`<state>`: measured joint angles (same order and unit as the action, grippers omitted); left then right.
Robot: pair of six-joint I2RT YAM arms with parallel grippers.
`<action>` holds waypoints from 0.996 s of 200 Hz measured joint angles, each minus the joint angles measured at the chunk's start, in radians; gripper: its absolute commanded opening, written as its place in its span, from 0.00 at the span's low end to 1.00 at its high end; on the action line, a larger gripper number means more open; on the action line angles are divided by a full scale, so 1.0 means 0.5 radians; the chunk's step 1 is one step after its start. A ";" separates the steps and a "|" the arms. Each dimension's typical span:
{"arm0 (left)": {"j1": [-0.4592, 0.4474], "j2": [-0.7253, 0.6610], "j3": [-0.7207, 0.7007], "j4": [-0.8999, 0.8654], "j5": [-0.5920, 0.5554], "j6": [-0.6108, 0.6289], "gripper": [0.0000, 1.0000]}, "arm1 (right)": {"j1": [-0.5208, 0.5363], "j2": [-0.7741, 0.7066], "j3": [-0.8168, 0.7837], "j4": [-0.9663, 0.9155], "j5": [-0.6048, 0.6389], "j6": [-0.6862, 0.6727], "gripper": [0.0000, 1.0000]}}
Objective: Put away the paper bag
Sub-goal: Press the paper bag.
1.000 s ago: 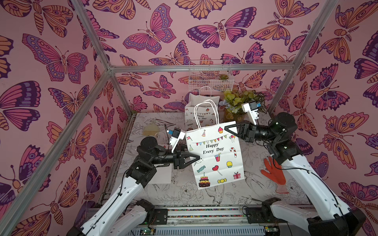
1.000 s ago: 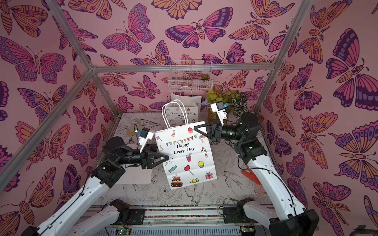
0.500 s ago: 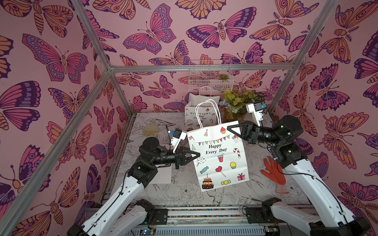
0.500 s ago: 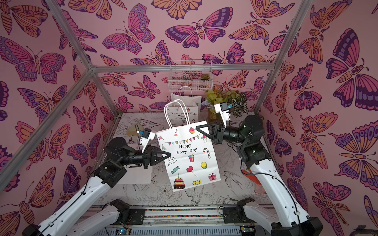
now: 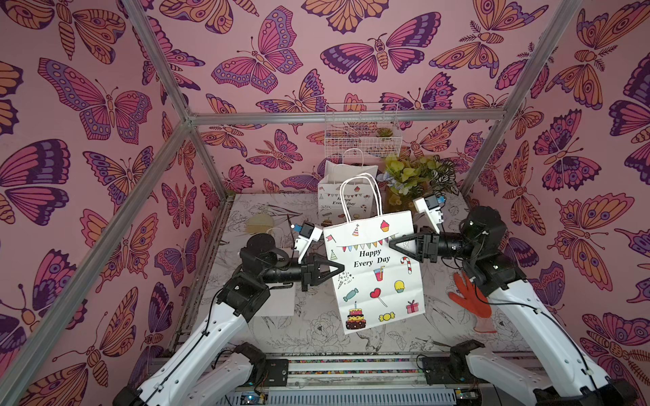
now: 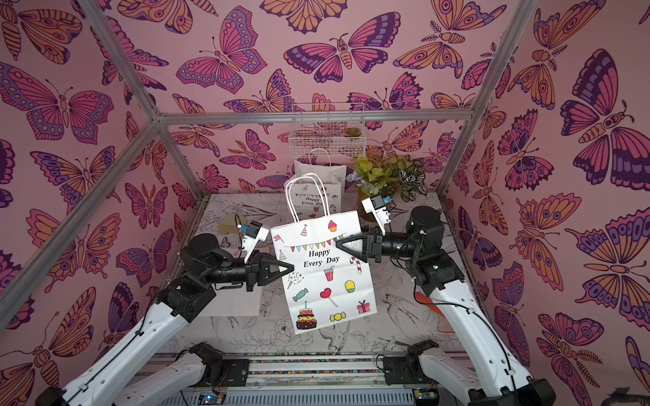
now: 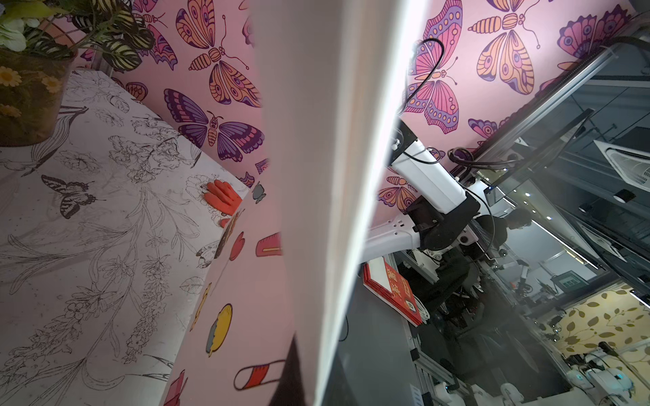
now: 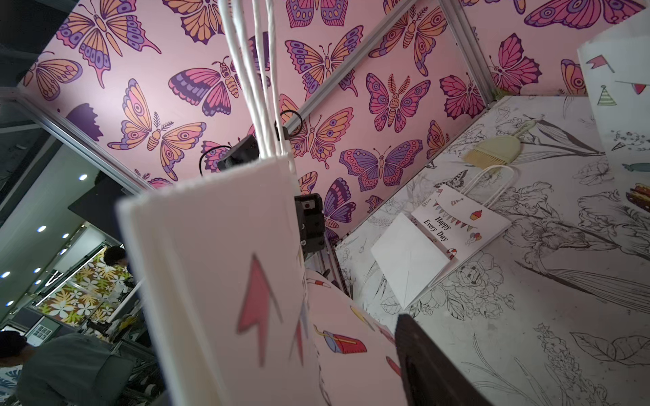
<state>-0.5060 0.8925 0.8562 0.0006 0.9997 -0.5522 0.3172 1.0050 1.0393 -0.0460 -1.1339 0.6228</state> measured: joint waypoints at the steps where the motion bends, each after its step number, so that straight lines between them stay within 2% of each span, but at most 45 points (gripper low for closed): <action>1: 0.000 0.000 0.001 -0.003 0.000 0.002 0.00 | 0.002 -0.001 0.000 -0.002 -0.001 -0.002 0.73; 44: 0.012 0.000 0.108 -0.219 0.038 0.090 0.00 | 0.113 -0.043 0.000 -0.128 -0.005 -0.111 0.68; 99: 0.043 -0.005 0.194 -0.379 0.069 0.166 0.00 | 0.140 -0.149 -0.028 -0.256 0.024 -0.215 0.64; 112: 0.049 -0.006 0.194 -0.395 0.082 0.172 0.00 | 0.142 -0.199 -0.060 -0.272 0.040 -0.230 0.56; 160: 0.069 -0.028 0.195 -0.410 0.109 0.179 0.00 | 0.143 -0.245 -0.095 -0.286 0.073 -0.238 0.06; 169: 0.072 -0.029 0.198 -0.412 0.108 0.179 0.00 | 0.143 -0.237 -0.098 -0.277 0.069 -0.231 0.00; 181: 0.076 -0.029 0.198 -0.416 0.108 0.179 0.00 | 0.143 -0.230 -0.098 -0.269 0.068 -0.211 0.00; 191: 0.077 -0.029 0.199 -0.415 0.109 0.178 0.11 | 0.143 -0.227 -0.098 -0.261 0.068 -0.204 0.00; 199: 0.081 -0.029 0.199 -0.409 0.109 0.174 0.27 | 0.143 -0.227 -0.098 -0.251 0.068 -0.196 0.00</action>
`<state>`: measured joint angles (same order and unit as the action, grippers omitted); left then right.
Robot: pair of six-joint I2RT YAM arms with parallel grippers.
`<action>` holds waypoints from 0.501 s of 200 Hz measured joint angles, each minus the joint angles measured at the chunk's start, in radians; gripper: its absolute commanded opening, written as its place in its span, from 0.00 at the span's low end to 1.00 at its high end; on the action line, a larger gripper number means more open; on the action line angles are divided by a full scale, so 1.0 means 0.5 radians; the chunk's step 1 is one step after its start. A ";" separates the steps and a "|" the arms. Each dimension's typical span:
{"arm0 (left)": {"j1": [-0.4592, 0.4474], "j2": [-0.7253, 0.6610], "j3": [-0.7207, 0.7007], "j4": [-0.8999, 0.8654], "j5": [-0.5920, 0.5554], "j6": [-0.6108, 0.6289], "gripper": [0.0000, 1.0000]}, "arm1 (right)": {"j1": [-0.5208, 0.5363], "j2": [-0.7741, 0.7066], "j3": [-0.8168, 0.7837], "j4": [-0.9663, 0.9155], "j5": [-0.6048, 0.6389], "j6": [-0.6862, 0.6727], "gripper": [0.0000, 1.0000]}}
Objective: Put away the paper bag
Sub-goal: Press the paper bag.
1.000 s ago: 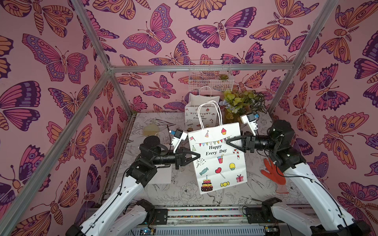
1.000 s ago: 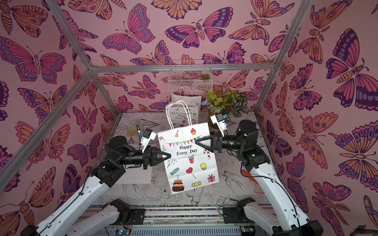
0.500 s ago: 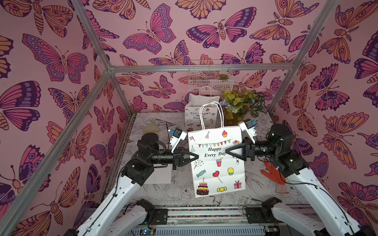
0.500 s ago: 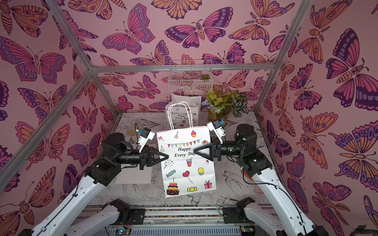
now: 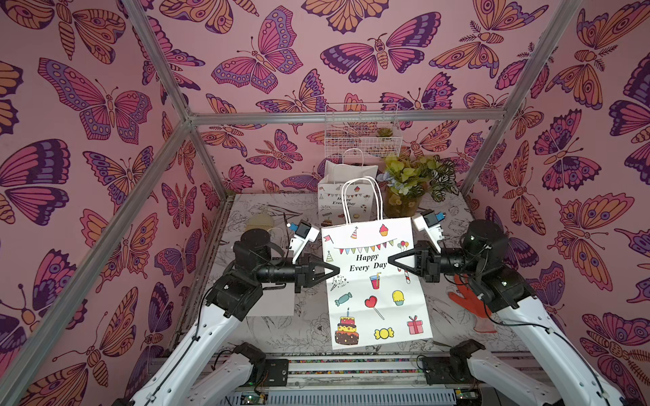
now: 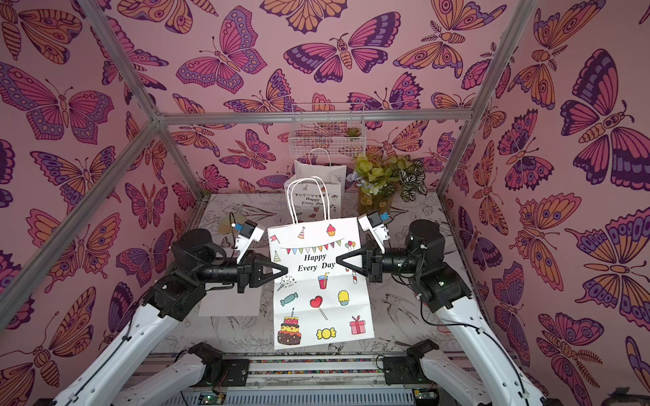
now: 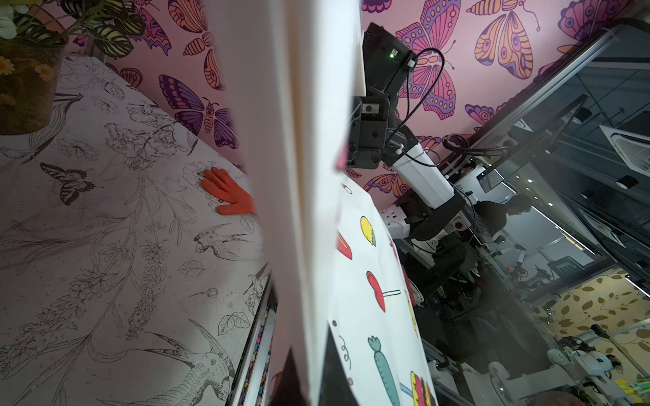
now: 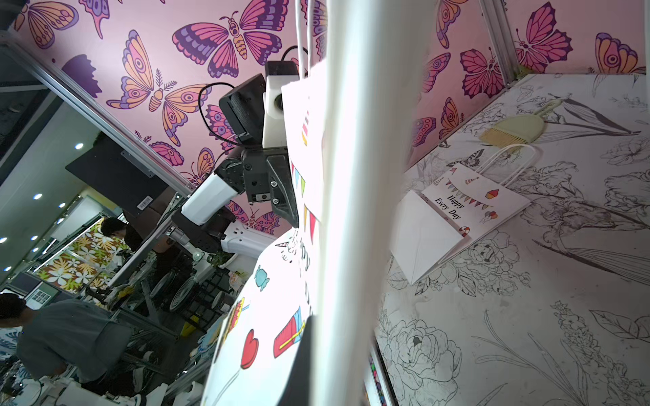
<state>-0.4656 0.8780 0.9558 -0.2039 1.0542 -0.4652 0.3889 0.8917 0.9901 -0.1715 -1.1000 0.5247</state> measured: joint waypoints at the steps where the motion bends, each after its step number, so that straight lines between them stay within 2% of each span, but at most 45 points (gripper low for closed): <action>1: 0.000 0.000 0.000 0.002 -0.001 0.000 0.29 | 0.000 0.000 0.000 -0.001 0.000 0.001 0.00; 13: 0.006 0.000 0.000 0.035 -0.003 -0.016 0.49 | 0.002 -0.001 0.000 0.011 0.004 0.014 0.00; 28: 0.008 0.000 -0.003 0.096 0.009 -0.066 0.61 | 0.008 -0.002 0.000 0.028 0.018 0.030 0.00; 51: 0.007 -0.005 -0.029 0.202 0.039 -0.117 0.67 | 0.008 -0.005 0.000 0.053 0.032 0.042 0.00; 100: -0.017 -0.012 -0.112 0.348 0.063 -0.184 0.71 | 0.008 -0.003 -0.001 0.113 0.027 0.079 0.00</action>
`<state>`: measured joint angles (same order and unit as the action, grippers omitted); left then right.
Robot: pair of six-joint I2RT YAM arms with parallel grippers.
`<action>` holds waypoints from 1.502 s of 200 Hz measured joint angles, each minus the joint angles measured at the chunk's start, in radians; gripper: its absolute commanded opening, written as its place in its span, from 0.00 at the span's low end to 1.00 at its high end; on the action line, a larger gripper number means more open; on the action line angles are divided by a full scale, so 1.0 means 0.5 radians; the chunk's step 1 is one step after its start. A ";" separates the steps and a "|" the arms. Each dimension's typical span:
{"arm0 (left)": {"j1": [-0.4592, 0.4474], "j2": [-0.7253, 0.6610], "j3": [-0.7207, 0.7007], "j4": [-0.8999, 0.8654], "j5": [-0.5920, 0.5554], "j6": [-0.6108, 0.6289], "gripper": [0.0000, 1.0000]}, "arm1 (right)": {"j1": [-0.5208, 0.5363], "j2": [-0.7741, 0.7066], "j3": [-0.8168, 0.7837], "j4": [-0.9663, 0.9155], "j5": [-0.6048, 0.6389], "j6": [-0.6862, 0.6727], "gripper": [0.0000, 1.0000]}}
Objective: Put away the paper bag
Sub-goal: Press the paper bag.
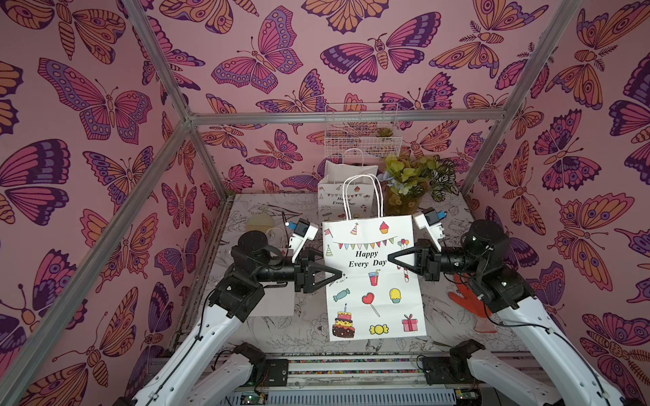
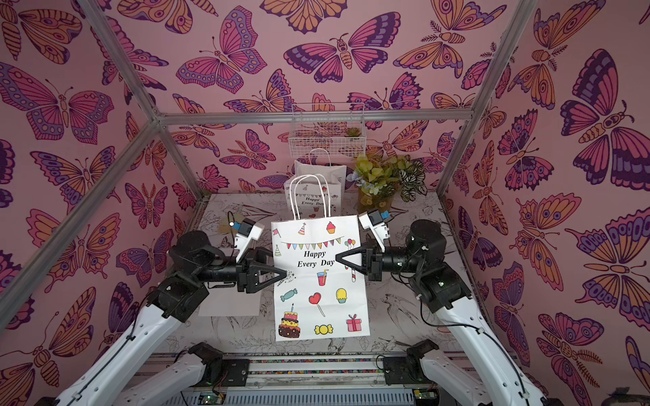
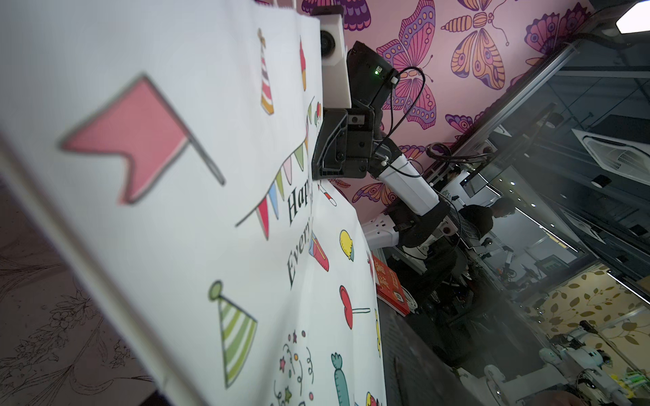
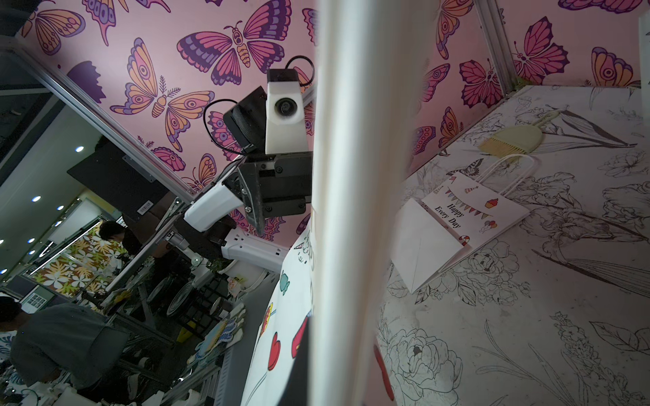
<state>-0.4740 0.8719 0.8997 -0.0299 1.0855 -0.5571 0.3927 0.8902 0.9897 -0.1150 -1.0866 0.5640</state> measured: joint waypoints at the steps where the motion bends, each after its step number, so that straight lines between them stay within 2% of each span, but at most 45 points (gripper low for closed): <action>1: -0.001 0.000 -0.001 0.002 0.000 -0.001 0.71 | 0.000 0.000 0.000 0.002 -0.001 0.002 0.00; 32: -0.016 -0.004 -0.050 0.032 -0.003 -0.018 0.85 | 0.000 0.000 -0.002 0.182 -0.040 0.111 0.00; 56: -0.022 -0.016 -0.079 0.067 -0.024 -0.034 0.85 | 0.000 -0.001 -0.003 0.291 -0.086 0.174 0.00; 97: -0.063 -0.011 -0.082 0.182 -0.032 -0.085 0.63 | 0.000 -0.006 -0.003 0.295 -0.091 0.172 0.00; 155: -0.089 0.027 -0.105 0.227 -0.039 -0.113 0.19 | 0.000 -0.002 0.055 0.150 -0.039 0.099 0.00; 175: -0.093 0.027 -0.106 0.243 -0.037 -0.108 0.10 | 0.000 -0.004 0.074 0.083 0.001 0.053 0.00; 194: -0.100 0.027 -0.106 0.255 -0.028 -0.108 0.05 | 0.000 -0.005 0.078 0.027 0.038 0.010 0.00; 215: -0.100 0.027 -0.106 0.256 -0.023 -0.114 0.08 | 0.000 -0.005 0.092 -0.024 0.058 -0.031 0.00; 244: -0.100 0.027 -0.107 0.256 -0.027 -0.107 0.48 | 0.000 -0.023 0.098 -0.069 0.072 -0.070 0.00; 251: -0.100 0.026 -0.107 0.253 -0.028 -0.116 0.53 | 0.000 -0.029 0.098 -0.080 0.077 -0.078 0.00; 275: -0.101 0.006 -0.107 0.230 -0.034 -0.120 0.53 | 0.000 -0.053 0.100 -0.129 0.092 -0.107 0.00; 289: -0.101 -0.018 -0.105 0.199 -0.050 -0.103 0.47 | 0.000 -0.063 0.100 -0.156 0.094 -0.127 0.00; 300: -0.101 -0.040 -0.098 0.166 -0.068 -0.085 0.46 | 0.000 -0.072 0.100 -0.170 0.094 -0.136 0.00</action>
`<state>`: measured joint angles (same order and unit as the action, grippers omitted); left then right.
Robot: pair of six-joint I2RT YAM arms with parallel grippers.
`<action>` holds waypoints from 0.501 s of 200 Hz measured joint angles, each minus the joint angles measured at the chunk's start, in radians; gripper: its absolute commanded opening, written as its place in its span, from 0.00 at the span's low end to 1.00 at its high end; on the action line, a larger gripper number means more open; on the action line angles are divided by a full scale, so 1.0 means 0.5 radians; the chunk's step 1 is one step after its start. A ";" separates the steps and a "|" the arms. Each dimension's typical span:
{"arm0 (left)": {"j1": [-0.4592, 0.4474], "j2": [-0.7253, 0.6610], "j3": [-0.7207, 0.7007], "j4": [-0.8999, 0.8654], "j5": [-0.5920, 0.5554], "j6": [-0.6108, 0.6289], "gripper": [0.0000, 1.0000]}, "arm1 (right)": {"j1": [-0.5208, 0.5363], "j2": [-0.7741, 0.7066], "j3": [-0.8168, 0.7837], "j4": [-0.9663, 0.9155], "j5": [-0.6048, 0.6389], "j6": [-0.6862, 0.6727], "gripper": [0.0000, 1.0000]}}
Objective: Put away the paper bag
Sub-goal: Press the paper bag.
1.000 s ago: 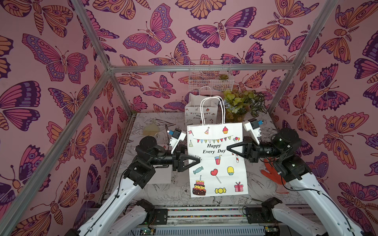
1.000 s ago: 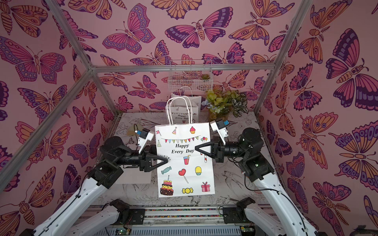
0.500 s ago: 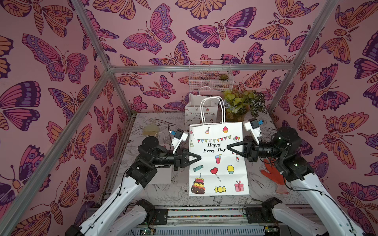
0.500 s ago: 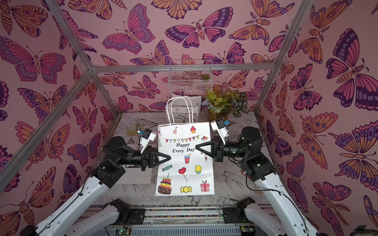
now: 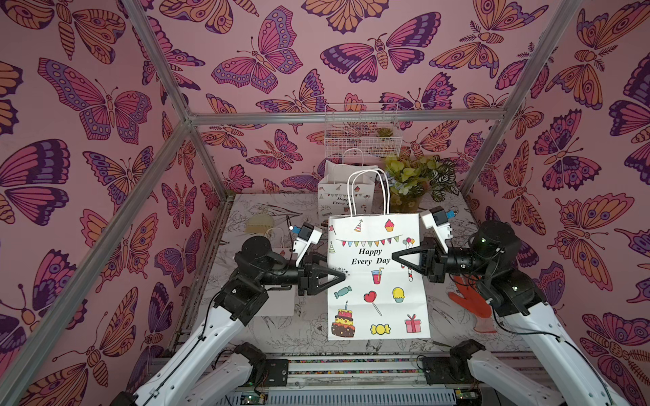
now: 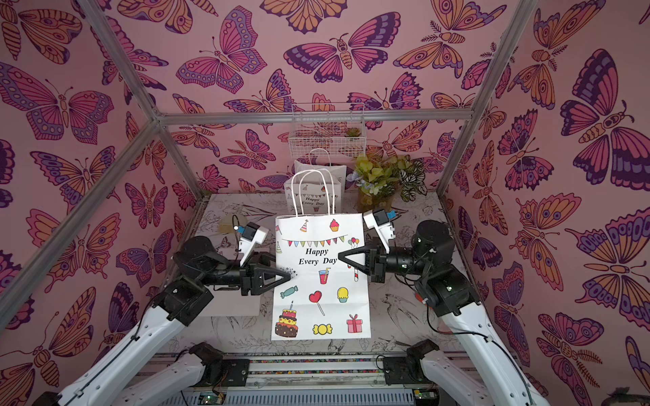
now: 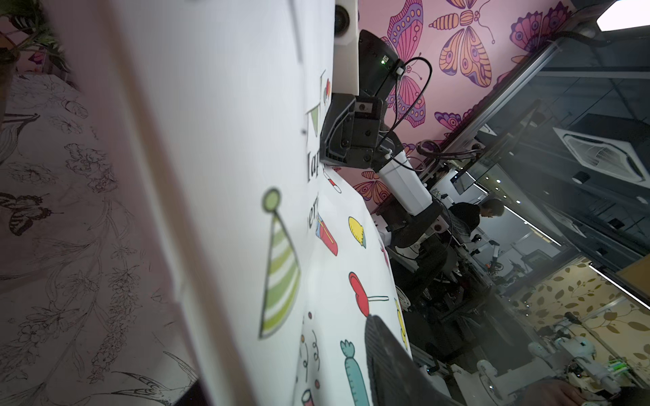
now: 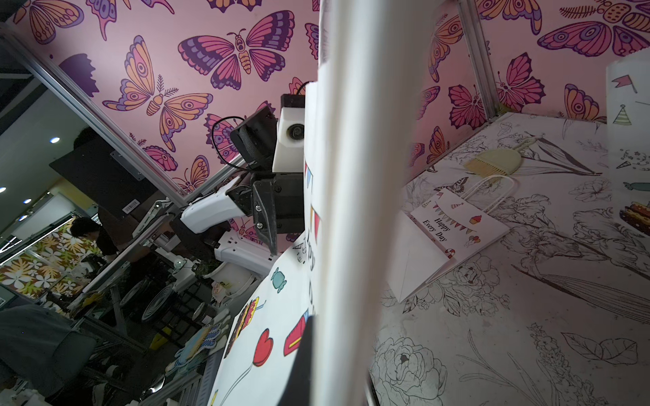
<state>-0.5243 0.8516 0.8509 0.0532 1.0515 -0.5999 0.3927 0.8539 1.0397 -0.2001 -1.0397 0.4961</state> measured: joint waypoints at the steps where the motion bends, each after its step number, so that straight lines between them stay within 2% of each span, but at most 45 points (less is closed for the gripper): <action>1: 0.001 -0.002 0.002 -0.004 -0.003 0.007 0.46 | 0.000 -0.001 0.000 -0.001 -0.001 0.000 0.00; 48: 0.005 -0.015 0.194 -0.192 -0.137 0.169 0.47 | 0.000 -0.039 -0.009 0.040 -0.069 0.034 0.00; 76: 0.024 0.002 0.372 -0.232 -0.244 0.288 0.41 | 0.000 -0.047 -0.047 0.096 -0.147 0.082 0.00; 100: 0.029 -0.010 0.391 -0.204 -0.300 0.307 0.35 | 0.000 -0.075 -0.068 0.113 -0.192 0.109 0.00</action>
<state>-0.5098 0.8467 1.0466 -0.0490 0.9016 -0.4461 0.3927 0.8165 1.0058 -0.1436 -1.1358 0.5507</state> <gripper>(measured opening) 0.374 0.056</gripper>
